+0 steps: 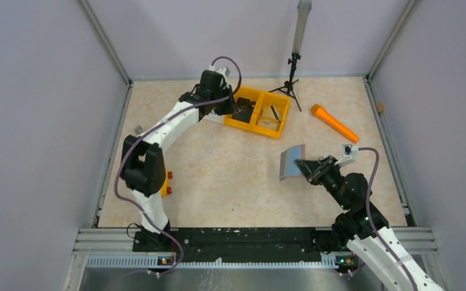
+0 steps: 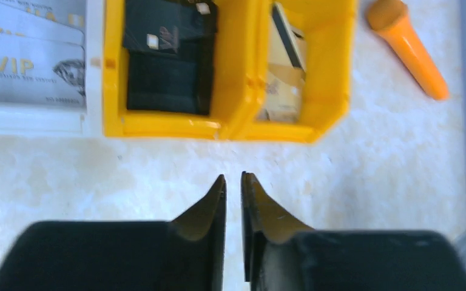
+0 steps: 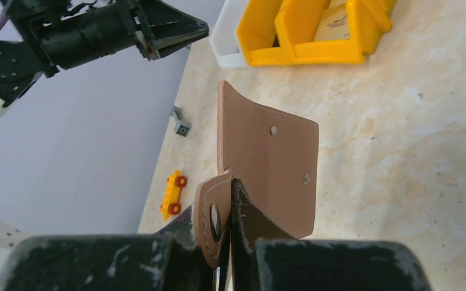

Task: Take the credit cards out of the card holder
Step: Remove the credit card from the card holder.

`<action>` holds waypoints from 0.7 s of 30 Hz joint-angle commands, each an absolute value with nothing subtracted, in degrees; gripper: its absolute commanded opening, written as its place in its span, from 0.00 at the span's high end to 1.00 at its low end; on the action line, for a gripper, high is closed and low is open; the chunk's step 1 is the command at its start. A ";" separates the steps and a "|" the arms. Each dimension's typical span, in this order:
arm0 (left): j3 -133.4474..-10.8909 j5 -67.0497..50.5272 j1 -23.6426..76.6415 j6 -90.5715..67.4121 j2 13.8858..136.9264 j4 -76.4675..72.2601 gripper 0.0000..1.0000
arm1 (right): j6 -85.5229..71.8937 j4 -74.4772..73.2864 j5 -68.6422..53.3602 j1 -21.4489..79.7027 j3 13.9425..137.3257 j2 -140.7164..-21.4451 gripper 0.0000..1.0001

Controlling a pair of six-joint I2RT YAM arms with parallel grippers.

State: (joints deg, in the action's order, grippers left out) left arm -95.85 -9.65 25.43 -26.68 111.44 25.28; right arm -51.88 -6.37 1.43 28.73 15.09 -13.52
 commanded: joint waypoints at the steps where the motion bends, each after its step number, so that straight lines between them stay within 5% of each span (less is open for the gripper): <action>1: -80.82 -16.89 25.40 -28.45 97.00 17.55 0.76 | -54.76 4.38 -4.79 28.48 16.62 -16.05 1.00; 3: -69.61 -22.45 25.39 -30.72 90.49 10.40 0.58 | -57.06 7.55 -6.62 28.48 16.29 -17.12 1.00; 6: -57.13 -29.05 25.48 -34.66 79.90 1.67 0.44 | -61.22 12.06 -9.05 28.48 16.04 -18.80 1.00; 7: -53.86 -30.54 25.53 -35.91 76.69 -1.19 0.32 | -62.49 13.66 -9.93 28.48 15.94 -19.34 1.00; 8: -50.56 -32.14 25.57 -37.19 73.53 -3.91 0.06 | -63.99 15.41 -10.72 28.48 15.78 -20.03 1.00; 9: -48.01 -33.59 25.56 -38.36 70.92 -5.47 0.02 | -65.53 17.08 -11.55 28.48 15.55 -20.70 1.00; 21: -24.47 -38.09 32.11 -67.63 59.84 -49.69 0.01 | -84.76 42.17 -19.38 28.48 12.22 -29.87 1.00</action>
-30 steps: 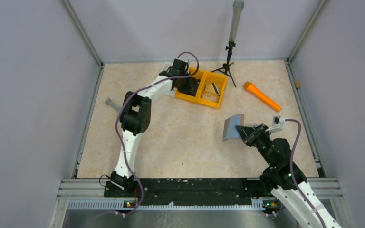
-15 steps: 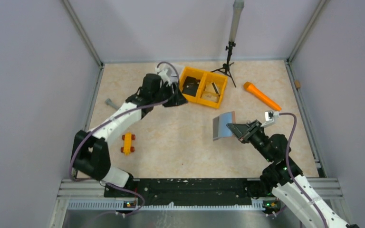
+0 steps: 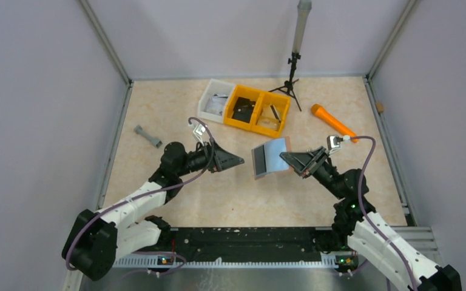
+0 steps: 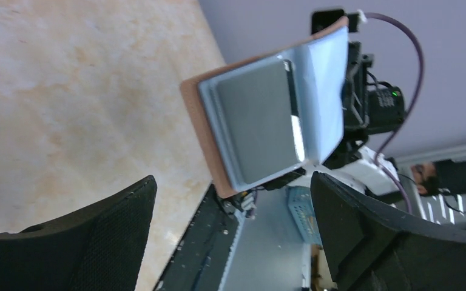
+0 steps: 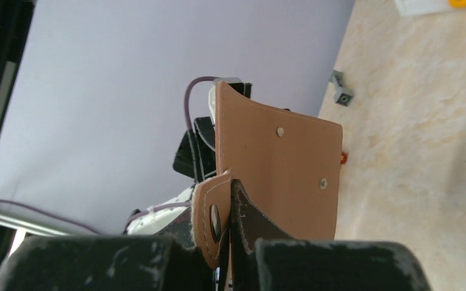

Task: Take the credit cards out of the card holder
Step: Remove the credit card from the card holder.

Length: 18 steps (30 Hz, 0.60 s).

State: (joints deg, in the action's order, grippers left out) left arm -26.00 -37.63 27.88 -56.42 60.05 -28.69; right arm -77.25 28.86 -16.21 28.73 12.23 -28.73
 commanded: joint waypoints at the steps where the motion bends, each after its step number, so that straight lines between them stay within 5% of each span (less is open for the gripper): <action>1: -24.67 -36.69 33.94 -67.36 59.97 -49.85 0.01 | -85.53 42.86 -19.57 28.50 12.28 -29.92 1.00; 18: -26.60 -28.82 42.48 -71.57 69.04 -63.33 0.02 | -90.02 40.03 -19.26 28.60 14.91 -24.63 1.00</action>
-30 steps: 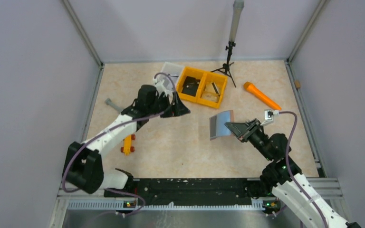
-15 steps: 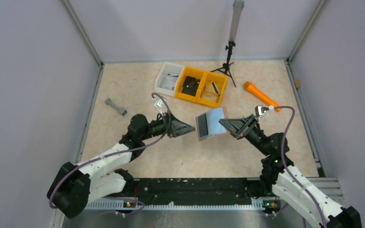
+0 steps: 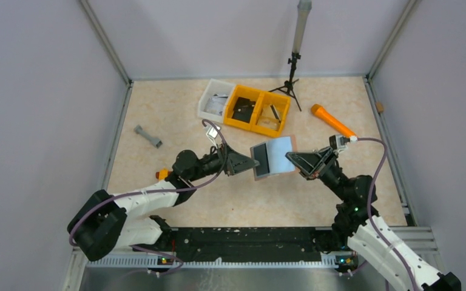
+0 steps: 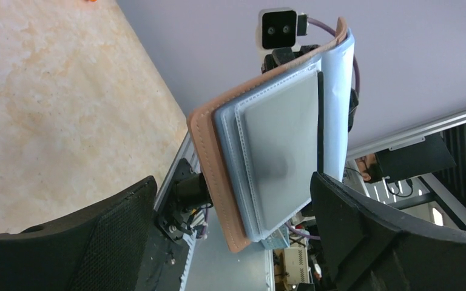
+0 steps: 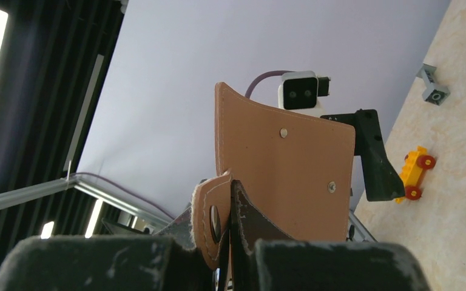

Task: Take the credit cards out of the card holder
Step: Remove the credit card from the card holder.

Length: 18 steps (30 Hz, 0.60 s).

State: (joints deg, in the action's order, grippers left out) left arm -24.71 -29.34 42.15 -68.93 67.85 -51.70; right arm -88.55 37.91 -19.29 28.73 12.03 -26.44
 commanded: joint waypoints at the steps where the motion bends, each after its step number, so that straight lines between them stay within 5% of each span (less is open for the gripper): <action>1: -26.33 -29.16 42.48 -72.72 69.66 -66.45 0.04 | -90.22 39.59 -19.18 28.57 14.67 -24.28 1.00; 13: -24.45 -30.55 41.95 -76.50 70.93 -77.89 0.68 | -88.92 32.25 -16.68 28.56 11.60 -19.33 1.00; 18: -24.33 -30.44 41.84 -76.40 70.92 -77.68 0.85 | -88.33 31.10 -16.09 28.51 10.61 -18.04 1.00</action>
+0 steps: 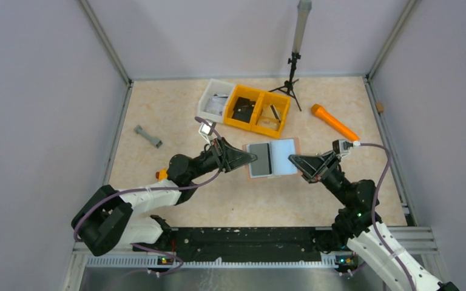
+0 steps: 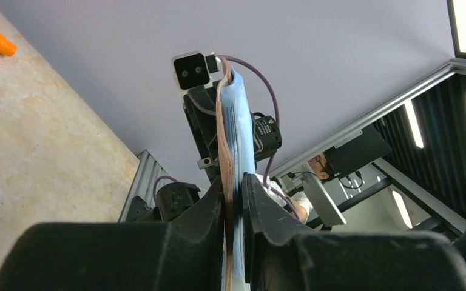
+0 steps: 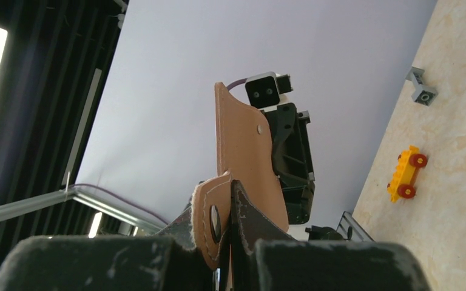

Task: Take the credit cards out of the card holder
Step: Remove the credit card from the card holder.

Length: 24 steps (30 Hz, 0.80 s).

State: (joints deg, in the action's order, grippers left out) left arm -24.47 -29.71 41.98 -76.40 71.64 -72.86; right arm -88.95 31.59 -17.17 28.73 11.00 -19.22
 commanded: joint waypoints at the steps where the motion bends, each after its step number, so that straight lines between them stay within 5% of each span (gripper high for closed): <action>1: -24.31 -30.63 41.76 -76.30 70.87 -77.42 0.86 | -88.14 31.02 -16.02 28.54 10.49 -17.95 1.00; 4: -23.82 -31.12 41.28 -76.02 70.48 -76.39 0.87 | -85.11 28.12 -15.72 28.55 11.14 -16.90 0.99; 12: -25.44 -29.94 40.44 -62.57 63.60 -45.10 0.88 | -53.13 -13.59 -3.18 28.59 27.32 -13.86 0.22; 14: -26.32 -27.47 40.52 -58.51 61.38 -36.81 0.89 | -45.72 -21.53 -2.03 28.50 32.55 -17.76 0.16; 16: -26.96 -25.01 40.52 -55.59 59.79 -30.88 0.89 | -41.15 -25.58 -2.39 28.56 36.02 -21.11 0.15; 19: -27.42 -22.44 40.54 -53.05 58.90 -26.18 0.89 | -37.90 -25.02 -6.29 28.56 37.23 -23.52 0.44; 24: -26.88 -22.64 40.52 -53.45 60.49 -27.21 0.89 | -39.14 -19.44 -16.14 28.58 35.70 -28.94 0.59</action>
